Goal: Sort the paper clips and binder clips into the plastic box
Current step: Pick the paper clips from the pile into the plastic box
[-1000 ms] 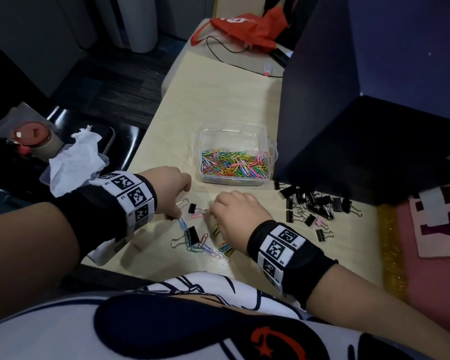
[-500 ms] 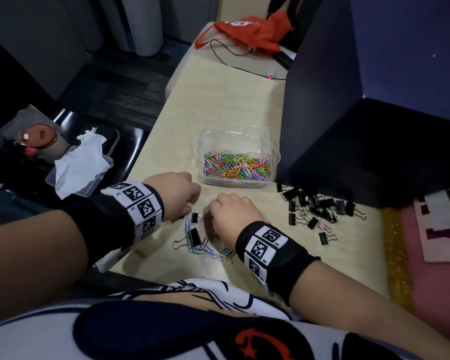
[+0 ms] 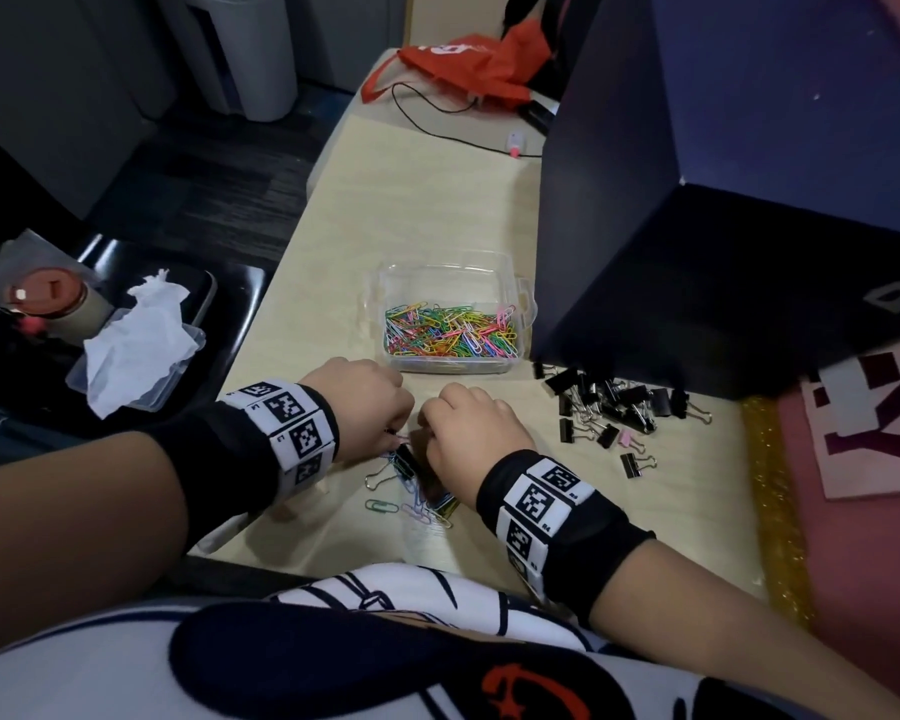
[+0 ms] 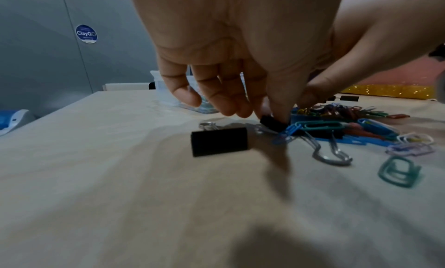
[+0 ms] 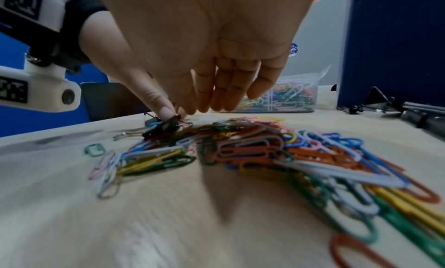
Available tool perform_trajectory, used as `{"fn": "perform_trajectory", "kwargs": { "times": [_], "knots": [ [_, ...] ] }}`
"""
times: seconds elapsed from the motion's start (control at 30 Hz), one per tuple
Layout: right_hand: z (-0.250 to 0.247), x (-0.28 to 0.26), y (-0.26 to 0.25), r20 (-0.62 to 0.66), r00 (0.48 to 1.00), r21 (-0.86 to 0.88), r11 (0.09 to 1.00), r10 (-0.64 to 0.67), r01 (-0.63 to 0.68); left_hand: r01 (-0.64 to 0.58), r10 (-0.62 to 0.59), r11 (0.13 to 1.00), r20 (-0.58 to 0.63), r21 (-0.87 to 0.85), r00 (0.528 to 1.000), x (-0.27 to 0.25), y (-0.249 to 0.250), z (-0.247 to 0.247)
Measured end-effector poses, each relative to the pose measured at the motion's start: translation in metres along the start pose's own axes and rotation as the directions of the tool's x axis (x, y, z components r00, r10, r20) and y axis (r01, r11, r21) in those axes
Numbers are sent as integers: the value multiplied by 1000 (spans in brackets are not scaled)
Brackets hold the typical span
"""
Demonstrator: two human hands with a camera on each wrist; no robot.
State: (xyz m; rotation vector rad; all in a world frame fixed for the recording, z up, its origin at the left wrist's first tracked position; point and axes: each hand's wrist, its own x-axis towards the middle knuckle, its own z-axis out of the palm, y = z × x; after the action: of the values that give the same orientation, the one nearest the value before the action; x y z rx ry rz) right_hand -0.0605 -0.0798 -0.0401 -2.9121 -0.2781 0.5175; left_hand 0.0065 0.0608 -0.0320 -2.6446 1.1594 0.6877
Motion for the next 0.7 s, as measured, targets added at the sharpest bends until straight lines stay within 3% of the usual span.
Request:
{"fn": "perform_trajectory", "kwargs": {
  "times": [0.17,0.37,0.5,0.7],
  "knots": [
    [1,5,-5,50,996,6,998,-70,70,63,-64,996,-8,-63,998,-3,-10,1],
    [2,13,-13,77,992,-42,994,-96,100,145,-129,983,138,-113,982,-15,-23,8],
    [2,12,-15,37,993,-27,993,-112,113,151,-144,986,112,-65,983,-16,-19,14],
    [7,10,-16,69,988,-34,990,-138,140,168,-160,976,71,-138,985,-19,-23,18]
  ]
}}
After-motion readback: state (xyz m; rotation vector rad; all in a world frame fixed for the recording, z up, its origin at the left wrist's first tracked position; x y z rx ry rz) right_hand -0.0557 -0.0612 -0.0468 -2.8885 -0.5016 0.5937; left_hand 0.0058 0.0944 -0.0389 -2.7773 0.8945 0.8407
